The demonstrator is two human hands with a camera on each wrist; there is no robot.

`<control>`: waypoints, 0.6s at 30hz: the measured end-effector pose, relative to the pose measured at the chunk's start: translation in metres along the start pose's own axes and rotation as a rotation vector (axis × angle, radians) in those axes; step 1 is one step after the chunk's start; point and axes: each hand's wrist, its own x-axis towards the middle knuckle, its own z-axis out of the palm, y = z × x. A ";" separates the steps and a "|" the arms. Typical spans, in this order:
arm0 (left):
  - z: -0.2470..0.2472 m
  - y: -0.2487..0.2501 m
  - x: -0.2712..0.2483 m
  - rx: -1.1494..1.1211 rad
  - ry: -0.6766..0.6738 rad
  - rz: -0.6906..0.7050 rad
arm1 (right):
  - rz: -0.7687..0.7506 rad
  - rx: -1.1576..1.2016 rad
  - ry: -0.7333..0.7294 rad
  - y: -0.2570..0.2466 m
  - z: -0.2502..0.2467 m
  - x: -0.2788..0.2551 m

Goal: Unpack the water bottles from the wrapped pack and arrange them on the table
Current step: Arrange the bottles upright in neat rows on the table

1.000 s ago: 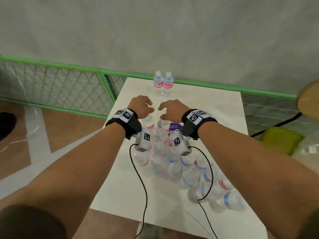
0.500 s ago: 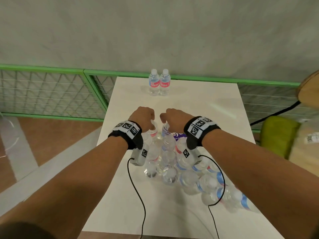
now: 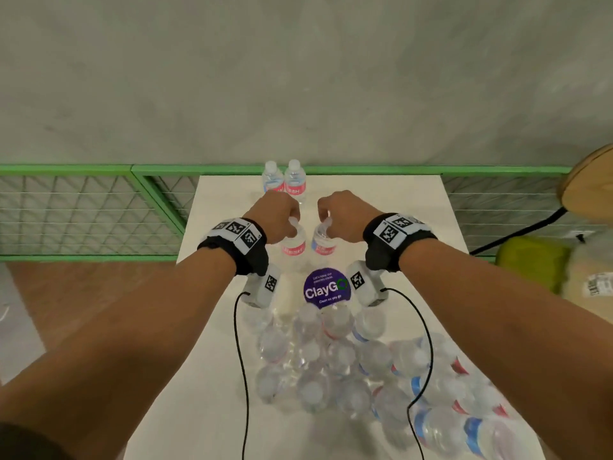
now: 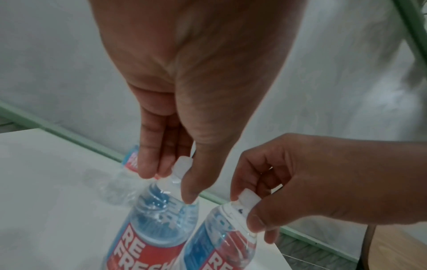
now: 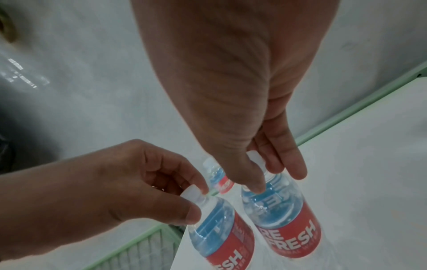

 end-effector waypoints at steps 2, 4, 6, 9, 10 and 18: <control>-0.010 0.007 0.032 0.034 0.016 0.045 | 0.046 -0.003 0.037 0.021 -0.015 0.018; -0.016 0.012 0.065 0.068 0.037 0.073 | 0.093 -0.005 0.053 0.043 -0.025 0.039; -0.020 0.014 0.096 0.097 0.050 0.086 | 0.128 -0.004 0.063 0.064 -0.031 0.063; -0.018 0.016 0.138 0.140 0.071 0.088 | 0.160 -0.016 0.078 0.090 -0.033 0.096; -0.017 0.016 0.150 0.160 0.071 0.086 | 0.171 -0.018 0.080 0.098 -0.033 0.105; -0.011 0.014 0.211 0.200 0.050 0.062 | 0.160 0.000 0.119 0.128 -0.036 0.159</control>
